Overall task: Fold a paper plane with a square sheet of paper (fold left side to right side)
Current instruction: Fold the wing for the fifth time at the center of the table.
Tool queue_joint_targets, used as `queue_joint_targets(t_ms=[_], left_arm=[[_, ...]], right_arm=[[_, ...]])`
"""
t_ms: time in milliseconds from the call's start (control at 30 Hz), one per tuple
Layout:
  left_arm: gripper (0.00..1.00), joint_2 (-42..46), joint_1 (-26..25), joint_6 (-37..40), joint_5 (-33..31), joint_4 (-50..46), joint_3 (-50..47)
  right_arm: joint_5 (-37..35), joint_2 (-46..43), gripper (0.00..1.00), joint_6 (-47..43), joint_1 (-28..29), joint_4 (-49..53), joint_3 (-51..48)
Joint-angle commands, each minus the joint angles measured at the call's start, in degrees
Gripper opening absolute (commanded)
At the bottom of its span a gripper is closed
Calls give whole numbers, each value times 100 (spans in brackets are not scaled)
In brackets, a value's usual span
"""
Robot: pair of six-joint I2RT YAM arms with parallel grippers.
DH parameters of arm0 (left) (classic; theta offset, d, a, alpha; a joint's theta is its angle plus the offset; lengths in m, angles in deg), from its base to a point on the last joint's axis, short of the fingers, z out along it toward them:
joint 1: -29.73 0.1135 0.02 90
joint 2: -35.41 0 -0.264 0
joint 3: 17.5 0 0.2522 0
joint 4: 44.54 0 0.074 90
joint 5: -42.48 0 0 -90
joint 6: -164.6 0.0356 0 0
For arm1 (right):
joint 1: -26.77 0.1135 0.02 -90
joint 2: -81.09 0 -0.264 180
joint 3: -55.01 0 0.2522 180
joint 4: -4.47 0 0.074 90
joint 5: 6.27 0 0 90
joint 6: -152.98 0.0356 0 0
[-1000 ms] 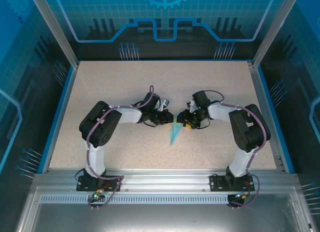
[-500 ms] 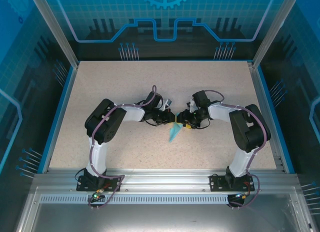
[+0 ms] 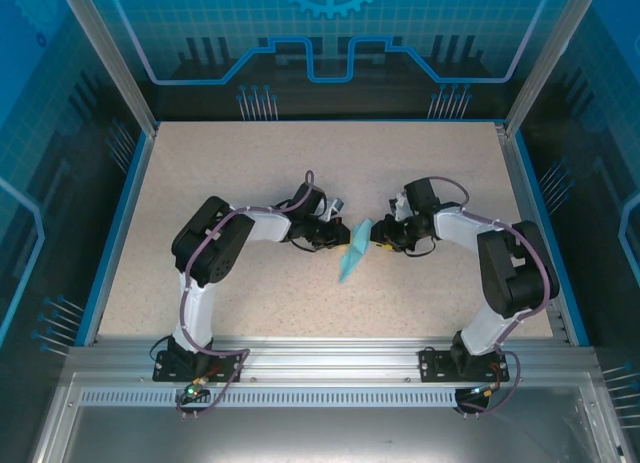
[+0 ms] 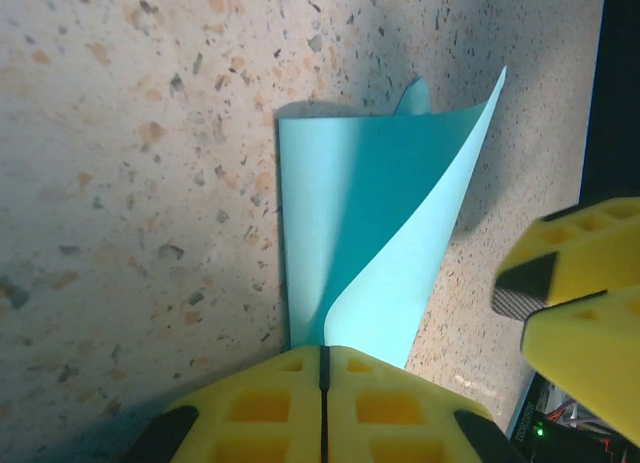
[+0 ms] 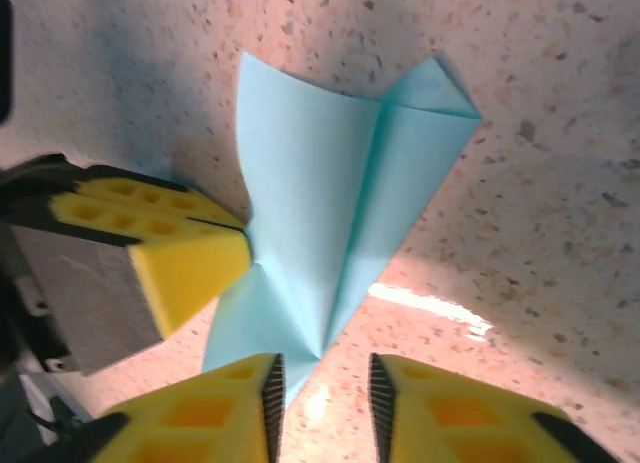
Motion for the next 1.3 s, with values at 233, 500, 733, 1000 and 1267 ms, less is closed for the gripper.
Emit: queue_joint_targets(t_ms=[233, 500, 733, 1000, 1267], left_arm=[[8, -157, -15, 184, 57, -209, 138], [8, -188, -57, 279, 48, -322, 204], [8, -233, -109, 434, 21, -542, 340], [8, -293, -131, 500, 4, -645, 418], [10, -345, -153, 527, 10, -718, 496]], right_arm=[[406, 359, 18, 243, 212, -552, 254], [238, 722, 18, 244, 358, -446, 600], [-69, 997, 18, 170, 384, -48, 847], [-378, 1089, 18, 121, 389, 286, 884], [-587, 1066, 19, 66, 384, 464, 825]])
